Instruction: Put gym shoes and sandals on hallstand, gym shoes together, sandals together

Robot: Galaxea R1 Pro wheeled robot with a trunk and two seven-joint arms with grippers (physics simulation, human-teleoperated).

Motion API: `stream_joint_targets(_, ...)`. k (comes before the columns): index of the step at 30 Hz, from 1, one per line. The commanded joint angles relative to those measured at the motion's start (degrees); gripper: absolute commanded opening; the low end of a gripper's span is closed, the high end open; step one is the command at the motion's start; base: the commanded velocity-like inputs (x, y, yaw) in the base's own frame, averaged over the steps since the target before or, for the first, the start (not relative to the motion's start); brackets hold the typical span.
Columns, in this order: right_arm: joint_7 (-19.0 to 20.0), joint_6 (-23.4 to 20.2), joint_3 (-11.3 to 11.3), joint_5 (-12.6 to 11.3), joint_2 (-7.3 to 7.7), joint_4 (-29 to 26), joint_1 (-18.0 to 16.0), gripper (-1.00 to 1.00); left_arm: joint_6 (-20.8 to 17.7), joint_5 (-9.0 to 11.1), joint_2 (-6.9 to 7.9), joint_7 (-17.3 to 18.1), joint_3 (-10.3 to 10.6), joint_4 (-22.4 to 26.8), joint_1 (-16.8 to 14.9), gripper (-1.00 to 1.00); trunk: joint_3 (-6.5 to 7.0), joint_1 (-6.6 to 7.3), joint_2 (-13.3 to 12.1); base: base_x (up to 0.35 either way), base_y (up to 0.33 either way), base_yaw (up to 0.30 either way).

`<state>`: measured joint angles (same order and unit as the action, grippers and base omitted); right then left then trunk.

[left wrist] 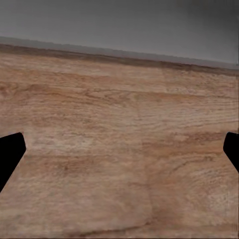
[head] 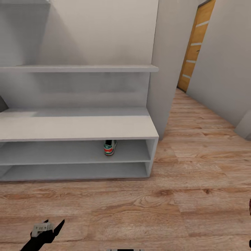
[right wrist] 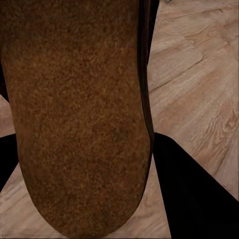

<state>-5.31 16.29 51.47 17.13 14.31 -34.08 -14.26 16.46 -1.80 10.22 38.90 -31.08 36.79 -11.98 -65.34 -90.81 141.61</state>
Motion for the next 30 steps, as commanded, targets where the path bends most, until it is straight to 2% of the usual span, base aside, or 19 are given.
stream_joint_targets(1,-0.16,0.23,0.28,0.65,-0.23,-0.01,-0.07,-1.0,1.43,-0.14,0.08,0.46,-0.95,-1.59,0.09,1.0,-0.03,0.01,0.02,-0.002,0.001,0.0)
stream_joint_targets(5,-0.2,0.23,-0.03,0.97,-0.72,-0.15,-0.07,-1.0,3.42,-0.21,0.27,0.61,-1.86,-4.18,0.24,1.0,-0.03,0.01,0.02,-0.001,0.0,0.0)
stream_joint_targets(6,-0.38,0.33,-2.62,1.11,-1.98,-0.35,-0.07,-1.0,4.05,-0.11,0.32,0.6,-2.09,-4.34,1.11,1.0,-0.03,0.01,0.02,0.0,0.0,0.0)
stream_joint_targets(9,-0.53,0.41,-3.47,1.12,-2.22,-0.43,-0.07,-1.0,4.21,-0.06,0.26,0.64,-2.07,-4.21,1.38,1.0,-0.03,0.01,0.02,0.0,0.0,0.0)
stream_joint_targets(15,-0.67,0.41,-3.54,0.81,-2.26,-0.01,-0.07,-1.0,4.36,0.11,0.26,0.8,-2.09,-4.19,1.51,1.0,-0.03,0.01,0.02,-0.05,0.192,0.0)
stream_joint_targets(30,-0.67,0.41,-3.49,0.62,-2.35,0.29,-0.07,-1.0,4.37,0.13,0.33,1.09,-2.1,-4.1,1.52,1.0,-0.03,0.01,0.02,-0.188,0.278,0.0)
